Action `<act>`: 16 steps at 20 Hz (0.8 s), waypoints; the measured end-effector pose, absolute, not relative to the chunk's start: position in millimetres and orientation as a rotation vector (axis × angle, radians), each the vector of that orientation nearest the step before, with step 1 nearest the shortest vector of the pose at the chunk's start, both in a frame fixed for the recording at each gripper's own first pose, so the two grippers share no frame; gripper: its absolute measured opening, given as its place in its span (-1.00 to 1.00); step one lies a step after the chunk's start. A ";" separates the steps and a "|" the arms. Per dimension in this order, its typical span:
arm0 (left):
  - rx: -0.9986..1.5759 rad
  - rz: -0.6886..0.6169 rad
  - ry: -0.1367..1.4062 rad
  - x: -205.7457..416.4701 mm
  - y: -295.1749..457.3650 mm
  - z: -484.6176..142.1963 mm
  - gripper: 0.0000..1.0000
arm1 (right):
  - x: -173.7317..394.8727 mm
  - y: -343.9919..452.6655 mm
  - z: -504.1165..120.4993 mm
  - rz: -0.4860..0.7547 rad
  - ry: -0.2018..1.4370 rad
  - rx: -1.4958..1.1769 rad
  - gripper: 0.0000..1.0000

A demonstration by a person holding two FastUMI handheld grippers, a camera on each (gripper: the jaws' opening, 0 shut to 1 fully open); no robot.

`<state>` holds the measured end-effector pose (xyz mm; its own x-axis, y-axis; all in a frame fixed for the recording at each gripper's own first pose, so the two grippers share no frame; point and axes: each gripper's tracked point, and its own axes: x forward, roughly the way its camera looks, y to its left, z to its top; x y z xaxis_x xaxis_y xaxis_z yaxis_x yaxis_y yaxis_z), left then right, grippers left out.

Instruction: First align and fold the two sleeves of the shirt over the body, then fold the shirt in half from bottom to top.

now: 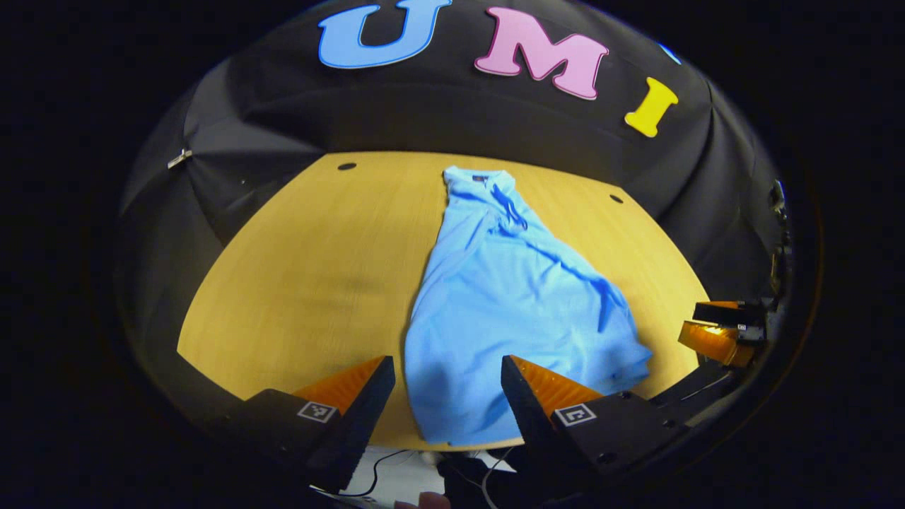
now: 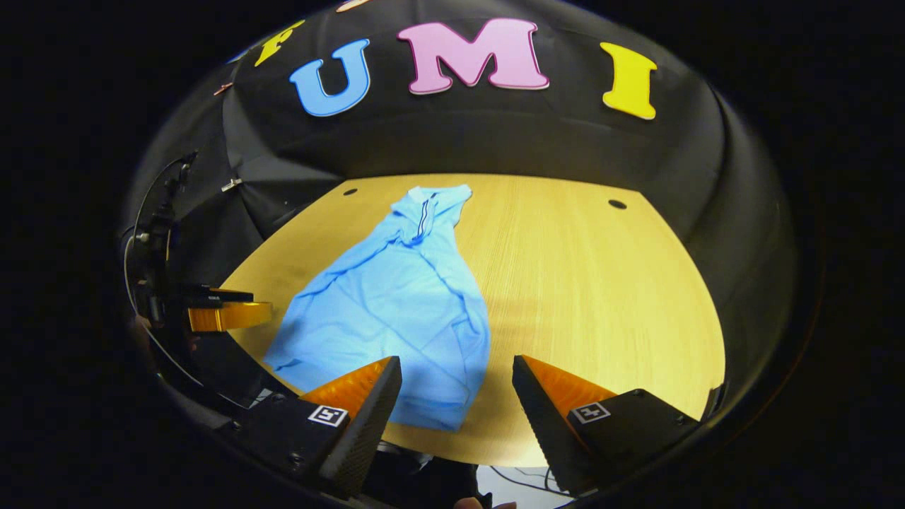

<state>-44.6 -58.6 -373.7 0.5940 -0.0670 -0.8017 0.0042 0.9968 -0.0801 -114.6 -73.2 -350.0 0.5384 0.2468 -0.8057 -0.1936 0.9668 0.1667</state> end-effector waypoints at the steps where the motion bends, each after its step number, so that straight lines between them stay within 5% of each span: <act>1: -0.072 -0.041 0.956 -52.8 -59.4 -381.5 0.92 | -120.7 -71.4 -360.1 0.262 0.996 0.067 0.96; 16: -0.016 0.019 1.100 -87.2 -51.7 -438.9 0.92 | -150.2 -64.2 -426.2 0.265 1.175 0.012 0.96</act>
